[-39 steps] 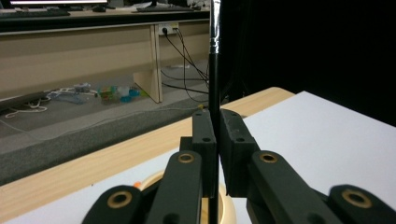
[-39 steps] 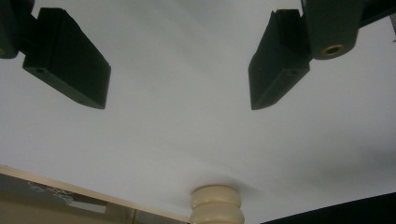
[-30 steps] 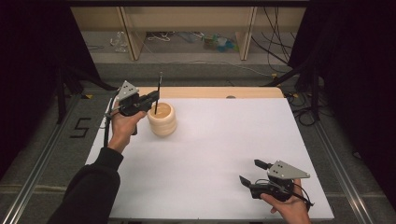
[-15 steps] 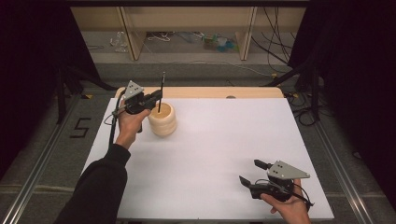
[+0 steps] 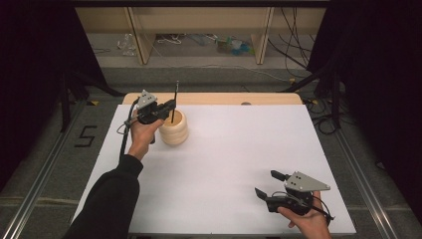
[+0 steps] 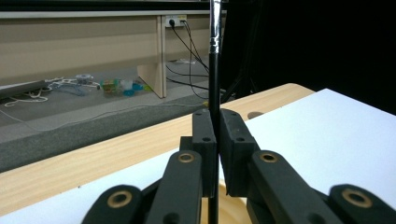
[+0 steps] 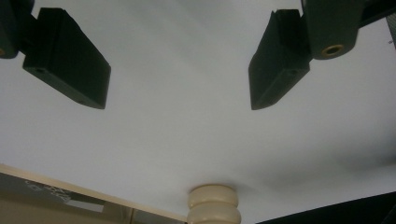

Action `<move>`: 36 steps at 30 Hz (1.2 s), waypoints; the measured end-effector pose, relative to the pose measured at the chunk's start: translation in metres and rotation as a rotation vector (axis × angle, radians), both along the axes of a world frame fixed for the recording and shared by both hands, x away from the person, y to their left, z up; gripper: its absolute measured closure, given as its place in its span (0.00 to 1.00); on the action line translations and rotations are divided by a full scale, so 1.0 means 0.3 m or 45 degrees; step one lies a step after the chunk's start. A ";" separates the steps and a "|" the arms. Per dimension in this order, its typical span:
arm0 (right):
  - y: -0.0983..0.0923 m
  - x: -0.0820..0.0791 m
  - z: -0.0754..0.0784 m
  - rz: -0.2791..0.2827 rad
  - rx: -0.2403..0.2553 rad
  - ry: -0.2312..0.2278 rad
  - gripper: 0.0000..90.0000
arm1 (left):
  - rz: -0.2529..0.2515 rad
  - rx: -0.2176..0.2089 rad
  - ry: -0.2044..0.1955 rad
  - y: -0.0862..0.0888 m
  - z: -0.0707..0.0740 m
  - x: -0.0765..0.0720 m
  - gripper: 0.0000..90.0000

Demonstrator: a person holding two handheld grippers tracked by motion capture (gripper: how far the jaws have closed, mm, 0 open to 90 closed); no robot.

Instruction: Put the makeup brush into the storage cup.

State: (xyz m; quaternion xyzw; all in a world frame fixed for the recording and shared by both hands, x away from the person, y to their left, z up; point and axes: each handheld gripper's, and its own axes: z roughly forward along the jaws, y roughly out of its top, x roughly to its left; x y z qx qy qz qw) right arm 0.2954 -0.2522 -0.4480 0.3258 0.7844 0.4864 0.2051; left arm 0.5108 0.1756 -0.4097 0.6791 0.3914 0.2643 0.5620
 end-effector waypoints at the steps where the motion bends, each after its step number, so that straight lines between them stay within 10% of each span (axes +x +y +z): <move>1: 0.000 0.001 0.000 0.000 -0.001 -0.001 0.25 | -0.002 0.005 -0.003 0.000 0.000 0.001 0.95; 27: 0.001 0.000 -0.001 0.003 -0.006 0.001 0.25 | 0.000 0.081 0.080 0.008 -0.063 0.002 0.94; 36: 0.002 0.001 -0.001 0.007 -0.010 0.000 0.25 | 0.032 0.127 0.043 -0.002 -0.042 -0.018 0.63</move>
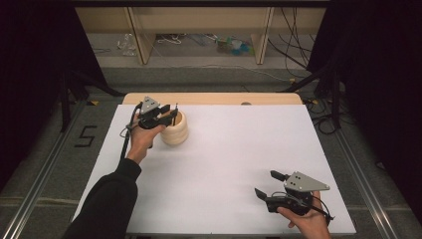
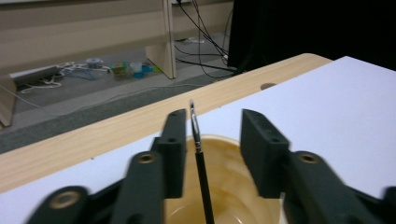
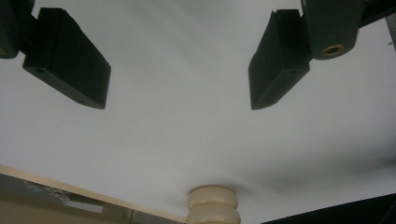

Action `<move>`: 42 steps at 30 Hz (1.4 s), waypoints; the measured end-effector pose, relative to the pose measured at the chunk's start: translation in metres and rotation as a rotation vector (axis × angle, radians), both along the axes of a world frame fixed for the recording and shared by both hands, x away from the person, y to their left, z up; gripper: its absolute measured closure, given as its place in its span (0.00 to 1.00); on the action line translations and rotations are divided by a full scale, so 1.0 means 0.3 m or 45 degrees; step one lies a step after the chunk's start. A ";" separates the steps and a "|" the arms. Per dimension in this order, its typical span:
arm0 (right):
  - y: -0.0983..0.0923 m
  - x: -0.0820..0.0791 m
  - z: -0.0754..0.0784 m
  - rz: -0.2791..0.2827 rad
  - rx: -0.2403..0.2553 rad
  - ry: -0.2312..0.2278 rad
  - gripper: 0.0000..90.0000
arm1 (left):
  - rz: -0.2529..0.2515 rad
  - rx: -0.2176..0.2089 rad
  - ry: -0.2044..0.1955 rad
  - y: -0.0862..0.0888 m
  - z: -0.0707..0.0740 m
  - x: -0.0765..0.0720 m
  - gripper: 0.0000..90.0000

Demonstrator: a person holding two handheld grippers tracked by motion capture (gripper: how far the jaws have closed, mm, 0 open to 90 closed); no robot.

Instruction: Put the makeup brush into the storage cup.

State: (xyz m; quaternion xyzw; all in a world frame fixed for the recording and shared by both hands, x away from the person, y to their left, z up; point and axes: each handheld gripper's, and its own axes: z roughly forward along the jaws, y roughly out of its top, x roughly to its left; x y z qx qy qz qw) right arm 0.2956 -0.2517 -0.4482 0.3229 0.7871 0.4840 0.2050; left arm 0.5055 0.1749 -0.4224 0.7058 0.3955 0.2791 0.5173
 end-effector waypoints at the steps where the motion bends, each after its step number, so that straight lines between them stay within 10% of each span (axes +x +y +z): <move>1: 0.000 0.000 0.000 0.000 0.000 -0.001 0.25 | -0.013 0.007 -0.008 -0.003 0.005 -0.006 0.59; 9: -0.001 -0.001 0.001 -0.008 0.003 -0.005 0.25 | -0.026 0.012 0.031 -0.006 0.040 -0.056 0.34; 35: -0.003 -0.006 0.011 -0.007 0.019 -0.003 0.24 | -0.236 -0.043 -0.093 -0.052 0.106 -0.299 0.27; 38: -0.007 -0.008 0.016 -0.015 0.013 -0.016 0.24 | -0.248 -0.020 -0.112 -0.044 0.097 -0.328 0.27; 39: -0.007 -0.006 0.014 -0.014 0.017 -0.033 0.24 | -0.248 0.153 -0.244 -0.014 0.112 -0.310 0.27; 42: -0.007 -0.005 0.014 -0.008 0.018 -0.039 0.24 | -0.324 0.152 -0.255 -0.007 0.111 -0.326 0.27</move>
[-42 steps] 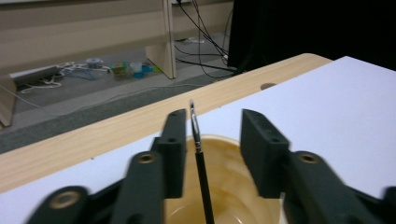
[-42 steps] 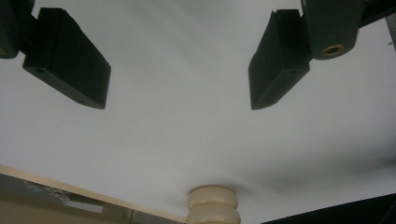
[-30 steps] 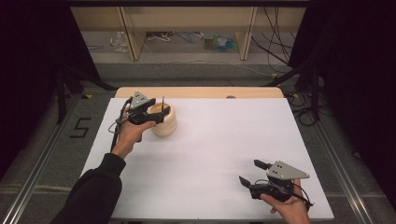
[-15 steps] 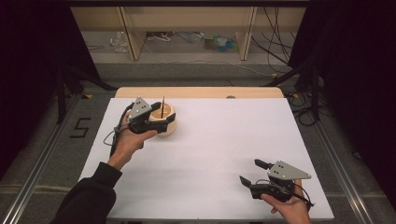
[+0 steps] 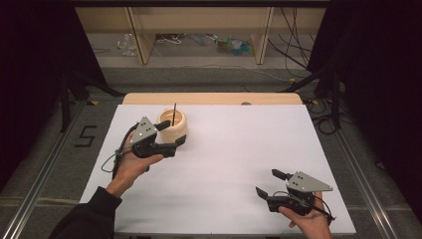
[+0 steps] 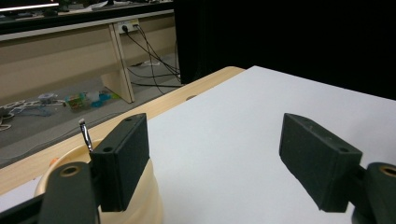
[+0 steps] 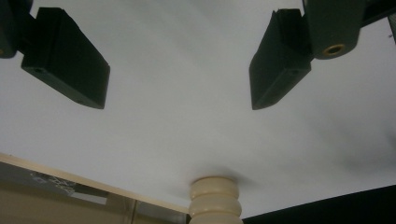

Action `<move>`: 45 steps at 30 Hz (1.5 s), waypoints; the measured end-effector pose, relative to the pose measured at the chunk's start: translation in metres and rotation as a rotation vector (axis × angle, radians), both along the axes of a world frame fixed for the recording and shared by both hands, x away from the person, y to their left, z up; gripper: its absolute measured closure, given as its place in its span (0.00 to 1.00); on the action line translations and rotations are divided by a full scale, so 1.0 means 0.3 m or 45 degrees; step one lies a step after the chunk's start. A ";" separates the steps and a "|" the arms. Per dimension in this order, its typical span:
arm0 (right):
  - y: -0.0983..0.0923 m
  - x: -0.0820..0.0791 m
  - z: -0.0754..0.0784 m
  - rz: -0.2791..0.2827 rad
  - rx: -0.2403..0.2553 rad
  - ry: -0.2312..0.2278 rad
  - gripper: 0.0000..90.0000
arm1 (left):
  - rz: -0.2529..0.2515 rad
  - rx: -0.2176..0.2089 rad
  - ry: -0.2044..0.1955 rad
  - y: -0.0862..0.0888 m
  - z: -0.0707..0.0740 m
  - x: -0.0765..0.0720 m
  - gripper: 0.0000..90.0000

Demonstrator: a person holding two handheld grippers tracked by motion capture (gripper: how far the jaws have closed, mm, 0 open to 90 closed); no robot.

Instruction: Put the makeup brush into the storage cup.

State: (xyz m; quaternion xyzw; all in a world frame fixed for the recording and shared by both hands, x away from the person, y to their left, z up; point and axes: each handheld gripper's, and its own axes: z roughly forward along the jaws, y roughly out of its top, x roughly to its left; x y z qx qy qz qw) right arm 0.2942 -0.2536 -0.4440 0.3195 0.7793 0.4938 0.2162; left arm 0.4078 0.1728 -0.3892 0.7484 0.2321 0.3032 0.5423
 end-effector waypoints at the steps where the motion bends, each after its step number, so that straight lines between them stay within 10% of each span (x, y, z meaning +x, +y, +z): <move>1: 0.000 -0.001 0.001 -0.002 0.000 0.005 0.24 | -0.003 0.010 -0.012 0.002 -0.002 -0.005 0.27; 8: 0.001 -0.001 0.003 0.000 0.000 -0.004 0.24 | -0.022 0.059 -0.054 0.012 -0.015 -0.026 0.27; 9: 0.001 -0.001 0.002 -0.003 0.004 -0.008 0.24 | 0.042 -0.153 0.104 -0.013 -0.036 -0.061 0.27; 10: 0.001 -0.001 0.002 -0.004 0.005 -0.007 0.24 | 0.039 -0.162 0.101 -0.007 -0.036 -0.064 0.27; 45: -0.008 0.006 0.003 -0.027 -0.010 0.008 0.24 | 0.014 -0.112 0.225 0.108 -0.185 -0.171 0.22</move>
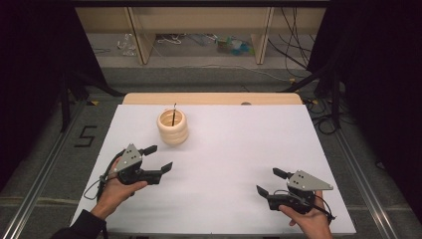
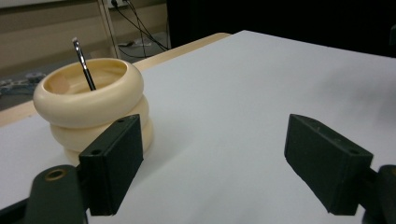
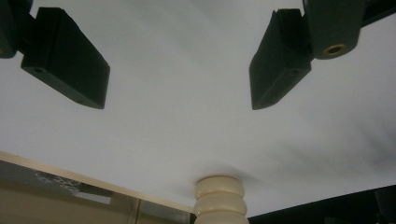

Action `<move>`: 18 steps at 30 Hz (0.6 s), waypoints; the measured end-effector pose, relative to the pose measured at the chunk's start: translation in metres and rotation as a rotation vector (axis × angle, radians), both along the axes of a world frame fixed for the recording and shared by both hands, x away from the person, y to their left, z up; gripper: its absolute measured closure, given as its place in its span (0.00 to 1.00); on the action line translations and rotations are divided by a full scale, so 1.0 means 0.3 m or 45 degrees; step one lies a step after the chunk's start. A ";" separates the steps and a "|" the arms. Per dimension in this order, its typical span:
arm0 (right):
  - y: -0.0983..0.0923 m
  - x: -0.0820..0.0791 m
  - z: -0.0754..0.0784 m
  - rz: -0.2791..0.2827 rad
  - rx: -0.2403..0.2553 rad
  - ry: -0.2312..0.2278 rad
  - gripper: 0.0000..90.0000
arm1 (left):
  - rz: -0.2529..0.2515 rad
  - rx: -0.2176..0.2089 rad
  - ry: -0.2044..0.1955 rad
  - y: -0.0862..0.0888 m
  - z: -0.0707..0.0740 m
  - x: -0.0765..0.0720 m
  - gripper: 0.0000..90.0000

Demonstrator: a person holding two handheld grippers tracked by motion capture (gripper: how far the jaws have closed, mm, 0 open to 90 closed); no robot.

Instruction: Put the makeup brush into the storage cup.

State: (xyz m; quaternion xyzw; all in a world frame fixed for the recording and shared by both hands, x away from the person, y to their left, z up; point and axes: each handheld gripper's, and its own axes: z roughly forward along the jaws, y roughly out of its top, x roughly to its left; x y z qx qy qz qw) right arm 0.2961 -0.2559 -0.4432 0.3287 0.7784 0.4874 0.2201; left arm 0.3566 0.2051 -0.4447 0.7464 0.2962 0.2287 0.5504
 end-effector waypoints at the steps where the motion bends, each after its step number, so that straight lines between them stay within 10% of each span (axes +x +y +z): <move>1: 0.000 0.000 0.001 0.000 -0.001 0.000 0.24 | 0.000 0.012 -0.002 0.003 -0.002 -0.003 0.22; 18: 0.008 0.012 -0.006 0.014 0.034 -0.023 0.23 | -0.029 0.008 -0.027 0.009 -0.011 -0.067 0.20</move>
